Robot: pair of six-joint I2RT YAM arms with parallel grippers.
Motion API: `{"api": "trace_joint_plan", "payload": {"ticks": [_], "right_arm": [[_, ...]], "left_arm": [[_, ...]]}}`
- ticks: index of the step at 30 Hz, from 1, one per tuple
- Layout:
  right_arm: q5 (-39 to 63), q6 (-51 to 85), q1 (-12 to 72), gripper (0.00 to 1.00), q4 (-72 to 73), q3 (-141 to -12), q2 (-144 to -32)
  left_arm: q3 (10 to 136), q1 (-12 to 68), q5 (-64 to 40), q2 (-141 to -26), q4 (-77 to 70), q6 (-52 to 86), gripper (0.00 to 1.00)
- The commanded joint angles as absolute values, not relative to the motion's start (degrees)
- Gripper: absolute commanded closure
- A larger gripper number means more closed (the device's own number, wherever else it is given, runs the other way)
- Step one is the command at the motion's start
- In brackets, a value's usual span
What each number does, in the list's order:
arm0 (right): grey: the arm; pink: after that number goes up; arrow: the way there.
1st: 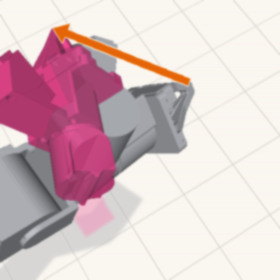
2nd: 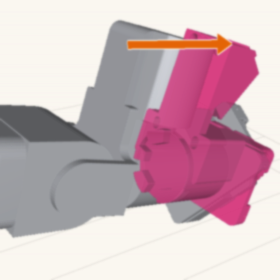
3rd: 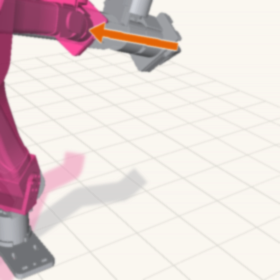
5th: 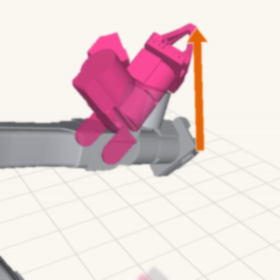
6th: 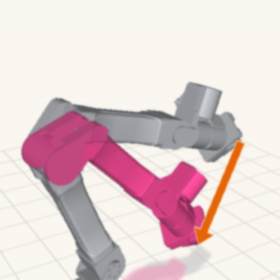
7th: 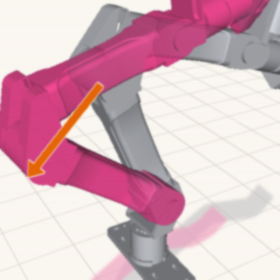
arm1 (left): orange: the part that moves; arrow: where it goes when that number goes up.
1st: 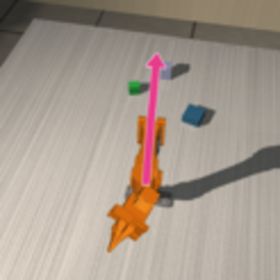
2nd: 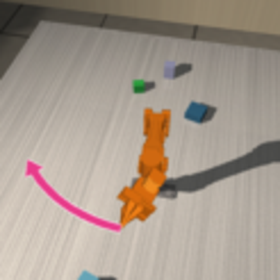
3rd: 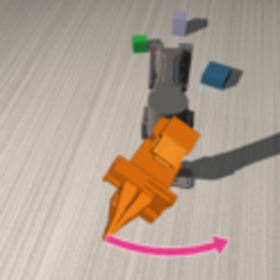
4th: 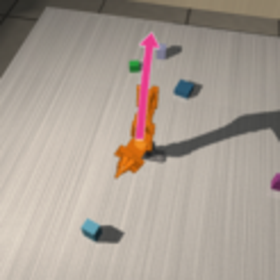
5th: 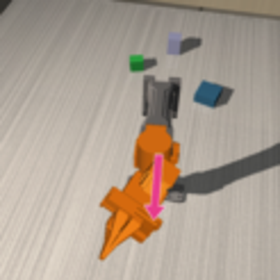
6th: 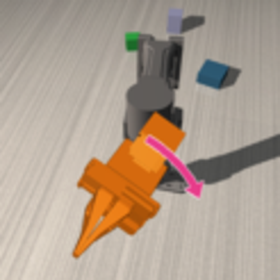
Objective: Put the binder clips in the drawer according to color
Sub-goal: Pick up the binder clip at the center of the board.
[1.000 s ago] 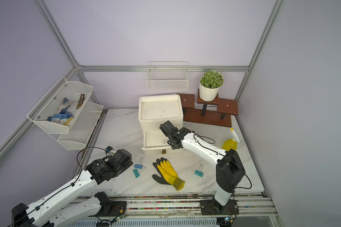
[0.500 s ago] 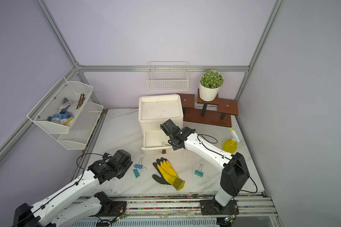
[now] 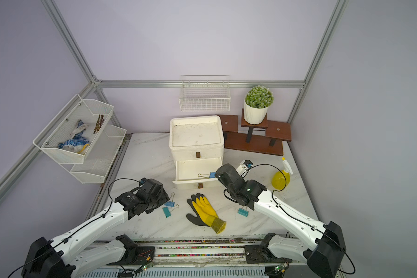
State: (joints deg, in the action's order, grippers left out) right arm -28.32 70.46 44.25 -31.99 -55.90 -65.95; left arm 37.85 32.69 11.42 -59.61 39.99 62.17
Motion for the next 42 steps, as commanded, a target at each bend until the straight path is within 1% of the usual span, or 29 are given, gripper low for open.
{"api": "trace_joint_plan", "payload": {"ticks": [1, 4, 7, 12, 16, 20, 25, 29, 36, 42], "right_arm": [[-31.3, 58.1, 44.1, 0.08, -24.8, -55.4, -63.7], [-31.1, 56.9, 43.9, 0.08, -24.1, -55.6, -63.5], [-29.9, 56.5, 43.6, 0.08, -23.9, -55.9, -64.3], [-28.1, 56.6, 42.9, 0.08, -24.0, -55.5, -64.6], [-27.1, 56.8, 42.1, 0.08, -24.0, -55.0, -64.9], [-26.2, 57.3, 41.6, 0.08, -24.0, -54.9, -64.7], [-25.5, 57.4, 40.5, 0.08, -24.0, -53.8, -63.2], [-24.6, 57.8, 39.4, 0.08, -24.0, -52.8, -62.0], [-23.9, 58.4, 38.7, 0.09, -24.2, -51.6, -60.7], [-23.6, 59.0, 38.4, 0.09, -24.2, -51.2, -61.0]], "left_arm": [[37.5, 32.4, 7.3, -57.5, 35.9, 49.0, 0.25], [36.7, 32.4, 4.5, -58.5, 34.4, 43.5, 0.25], [34.2, 32.7, 4.7, -59.3, 32.0, 41.9, 0.25], [30.2, 33.0, 6.1, -60.5, 26.3, 41.0, 0.22], [30.5, 35.4, 10.1, -63.6, 24.1, 38.3, 0.19], [30.6, 35.5, 11.7, -65.2, 21.7, 36.6, 0.19], [30.8, 35.6, 13.2, -67.6, 21.5, 35.8, 0.21], [30.2, 35.6, 12.6, -68.9, 19.5, 35.8, 0.24], [31.7, 35.6, 13.2, -71.1, 20.7, 34.6, 0.29], [31.5, 35.5, 12.2, -72.0, 21.2, 35.8, 0.29]]}}
